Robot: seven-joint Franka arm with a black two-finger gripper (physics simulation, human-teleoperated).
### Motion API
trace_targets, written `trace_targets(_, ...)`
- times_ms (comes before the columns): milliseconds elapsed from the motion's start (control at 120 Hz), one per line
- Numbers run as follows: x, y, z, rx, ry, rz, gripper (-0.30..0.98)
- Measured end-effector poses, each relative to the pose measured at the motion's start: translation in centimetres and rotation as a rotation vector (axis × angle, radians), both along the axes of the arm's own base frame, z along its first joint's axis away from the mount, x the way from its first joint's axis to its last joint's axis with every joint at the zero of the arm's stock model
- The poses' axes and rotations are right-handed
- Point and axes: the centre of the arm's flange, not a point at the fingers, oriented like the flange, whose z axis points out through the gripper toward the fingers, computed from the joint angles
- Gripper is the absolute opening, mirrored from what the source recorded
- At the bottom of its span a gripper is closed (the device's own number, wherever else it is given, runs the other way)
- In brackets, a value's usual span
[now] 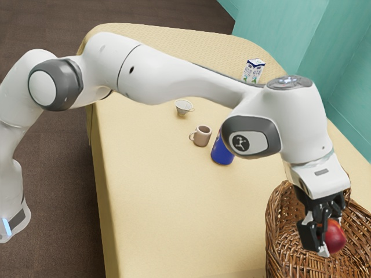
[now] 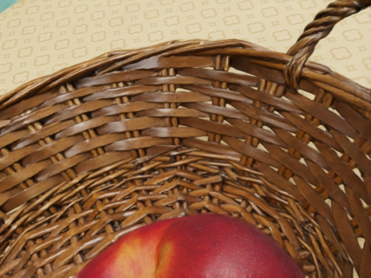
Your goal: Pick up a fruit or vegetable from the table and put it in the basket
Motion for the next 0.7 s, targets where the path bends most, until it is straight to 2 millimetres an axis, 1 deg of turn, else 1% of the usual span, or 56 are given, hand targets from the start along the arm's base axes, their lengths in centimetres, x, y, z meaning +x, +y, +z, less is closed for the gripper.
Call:
trace_targets(83, 0.5, 0.4, -0.3, -0.003, 0.004, 0.003, 0.58)
trace_targets(183, 0.6, 0.5, -0.3, -0.004, 0.001, -0.007, 0.62)
trace_targets(208, 0.5, 0.7, 0.1, -0.001, -0.006, -0.008, 0.63)
trace_targets(233, 0.4, 1.3, 0.8, 0.016, -0.020, 0.002, 0.63)
trace_targets(250, 0.5, 2.1, 1.5, 0.042, -0.031, 0.020, 0.64)
trace_targets(258, 0.5, 2.9, 2.1, 0.062, -0.038, 0.036, 0.64)
trace_targets(283, 1.0, 5.7, 3.7, 0.115, -0.046, 0.089, 0.64)
trace_targets(300, 1.5, 7.9, 4.4, 0.153, -0.034, 0.130, 0.65)
trace_targets(317, 2.2, 11.0, 5.4, 0.192, -0.017, 0.184, 0.65)
trace_targets(333, 3.1, 15.6, 6.6, 0.233, 0.006, 0.263, 0.65)
trace_targets(358, 4.0, 23.4, 8.5, 0.285, 0.048, 0.400, 0.65)
trace_targets(383, 3.8, 31.0, 10.4, 0.320, 0.095, 0.535, 0.65)
trace_targets(408, 2.7, 37.8, 12.1, 0.347, 0.140, 0.664, 0.66)
trace_targets(425, 1.7, 41.6, 13.1, 0.366, 0.167, 0.743, 0.66)
trace_targets(483, -2.6, 52.0, 15.8, 0.396, 0.254, 0.985, 0.66)
trace_targets(517, -5.8, 58.2, 17.5, 0.381, 0.293, 1.123, 0.66)
trace_targets(542, -8.4, 62.4, 18.7, 0.365, 0.319, 1.220, 0.66)
trace_targets(567, -10.7, 65.5, 19.4, 0.351, 0.346, 1.296, 0.66)
trace_targets(583, -11.9, 66.8, 19.9, 0.343, 0.358, 1.332, 0.66)
trace_targets(600, -13.0, 67.5, 20.6, 0.335, 0.364, 1.359, 0.66)
trace_targets(625, -14.2, 68.1, 21.5, 0.327, 0.367, 1.387, 0.66)
trace_targets(650, -15.1, 68.1, 22.2, 0.320, 0.374, 1.402, 0.66)
trace_targets(700, -15.5, 67.3, 22.5, 0.298, 0.401, 1.388, 0.66)
